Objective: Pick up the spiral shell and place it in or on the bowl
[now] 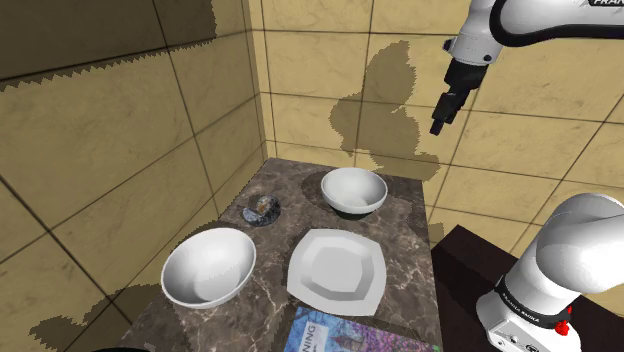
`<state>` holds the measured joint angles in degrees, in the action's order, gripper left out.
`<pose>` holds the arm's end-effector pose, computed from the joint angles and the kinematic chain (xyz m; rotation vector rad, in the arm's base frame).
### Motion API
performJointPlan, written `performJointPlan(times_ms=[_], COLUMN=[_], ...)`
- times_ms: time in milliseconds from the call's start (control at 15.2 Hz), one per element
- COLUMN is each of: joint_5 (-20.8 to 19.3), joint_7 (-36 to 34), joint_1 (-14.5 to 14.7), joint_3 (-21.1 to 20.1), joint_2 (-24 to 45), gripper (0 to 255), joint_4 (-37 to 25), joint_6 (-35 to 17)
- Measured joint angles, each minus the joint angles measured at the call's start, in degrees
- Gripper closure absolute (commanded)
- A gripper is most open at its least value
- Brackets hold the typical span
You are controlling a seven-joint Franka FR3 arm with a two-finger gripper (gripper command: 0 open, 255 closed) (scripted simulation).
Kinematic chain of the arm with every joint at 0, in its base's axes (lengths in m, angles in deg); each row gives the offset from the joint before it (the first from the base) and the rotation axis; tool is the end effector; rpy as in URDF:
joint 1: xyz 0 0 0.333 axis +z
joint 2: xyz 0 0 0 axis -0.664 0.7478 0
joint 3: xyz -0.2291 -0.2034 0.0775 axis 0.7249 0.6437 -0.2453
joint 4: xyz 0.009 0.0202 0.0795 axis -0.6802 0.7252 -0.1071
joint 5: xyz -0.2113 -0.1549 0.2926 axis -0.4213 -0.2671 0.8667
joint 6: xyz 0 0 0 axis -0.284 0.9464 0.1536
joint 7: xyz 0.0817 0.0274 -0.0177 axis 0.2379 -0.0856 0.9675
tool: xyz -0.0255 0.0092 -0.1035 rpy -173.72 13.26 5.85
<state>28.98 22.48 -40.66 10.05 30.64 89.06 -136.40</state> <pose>0.3163 -0.0235 0.5965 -3.1175 -0.2252 -0.1564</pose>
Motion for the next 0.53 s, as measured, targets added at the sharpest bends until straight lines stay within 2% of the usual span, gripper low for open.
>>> performJointPlan(times_ms=[132,528], joint_5=[0.11,1.59], joint_7=[0.31,3.19], joint_1=[0.33,4.19], joint_3=[-0.08,-1.89], joint_2=[0.89,9.66], gripper=[0,0], joint_4=[-0.16,-2.45], joint_6=[-0.74,-7.49])
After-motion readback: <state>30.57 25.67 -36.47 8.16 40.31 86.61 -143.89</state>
